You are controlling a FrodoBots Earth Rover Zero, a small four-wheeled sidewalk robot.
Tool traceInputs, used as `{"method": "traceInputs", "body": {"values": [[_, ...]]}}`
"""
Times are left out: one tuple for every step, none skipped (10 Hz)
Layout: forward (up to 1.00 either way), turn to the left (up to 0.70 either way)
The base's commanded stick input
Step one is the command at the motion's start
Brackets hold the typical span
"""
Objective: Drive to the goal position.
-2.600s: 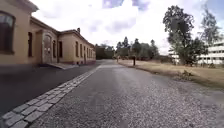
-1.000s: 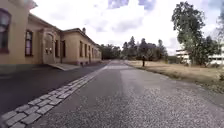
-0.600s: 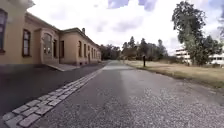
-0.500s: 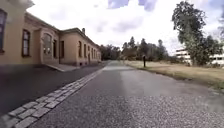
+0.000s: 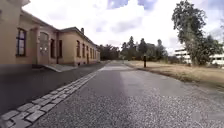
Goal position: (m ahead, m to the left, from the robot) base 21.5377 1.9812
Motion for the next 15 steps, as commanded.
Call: {"method": "traceInputs", "body": {"values": [[0.7, 0.0], [0.7, 0.0], [0.7, 0.0], [0.7, 0.0], [0.7, 0.0], [0.7, 0.0], [0.7, 0.0], [0.7, 0.0], [0.7, 0.0], [0.7, 0.0], [0.7, 0.0], [0.7, 0.0], [0.7, 0.0], [0.7, 0.0], [0.7, 0.0]]}}
